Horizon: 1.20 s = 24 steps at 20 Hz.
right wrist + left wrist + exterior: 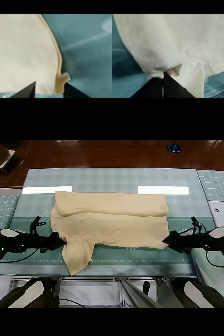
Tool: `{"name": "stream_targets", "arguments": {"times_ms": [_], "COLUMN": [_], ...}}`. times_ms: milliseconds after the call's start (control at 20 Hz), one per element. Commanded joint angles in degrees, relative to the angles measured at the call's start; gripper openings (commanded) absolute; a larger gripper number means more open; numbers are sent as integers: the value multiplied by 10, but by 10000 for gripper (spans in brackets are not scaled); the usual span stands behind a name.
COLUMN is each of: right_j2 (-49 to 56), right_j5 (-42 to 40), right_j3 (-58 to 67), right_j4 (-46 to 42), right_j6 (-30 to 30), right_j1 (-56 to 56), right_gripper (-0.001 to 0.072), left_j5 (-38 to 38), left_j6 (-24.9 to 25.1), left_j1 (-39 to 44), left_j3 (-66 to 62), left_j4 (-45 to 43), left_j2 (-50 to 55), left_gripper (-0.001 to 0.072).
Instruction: Fold the shirts.
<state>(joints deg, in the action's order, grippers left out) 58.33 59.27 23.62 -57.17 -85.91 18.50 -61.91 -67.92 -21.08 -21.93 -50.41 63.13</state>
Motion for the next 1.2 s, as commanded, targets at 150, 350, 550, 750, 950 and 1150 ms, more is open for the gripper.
{"name": "stream_targets", "arguments": {"times_ms": [150, 350, 550, 750, 950, 1150], "right_j2": [41, 44, 117, 221, 306, 358], "right_j5": [-18, 5, 14, -3, -3, -4], "right_j3": [73, 199, 324, 419, 492, 546], "right_j4": [41, 16, 37, 43, 44, 42], "right_j6": [68, 61, 54, 45, 33, 22], "right_j1": [-76, -76, -76, -76, -76, -76], "right_gripper": [21, 21, 21, 21, 21, 21], "left_j5": [-24, -54, -33, -37, -43, -44], "left_j6": [0, 0, -18, -39, -53, -89], "left_j1": [0, 1, 20, 69, 85, 80], "left_j3": [-37, -168, -311, -458, -600, -705], "left_j4": [0, 46, 54, 54, 48, 48], "left_j2": [0, 1, 73, 207, 324, 391], "left_gripper": [23, 22, 22, 22, 22, 22]}}
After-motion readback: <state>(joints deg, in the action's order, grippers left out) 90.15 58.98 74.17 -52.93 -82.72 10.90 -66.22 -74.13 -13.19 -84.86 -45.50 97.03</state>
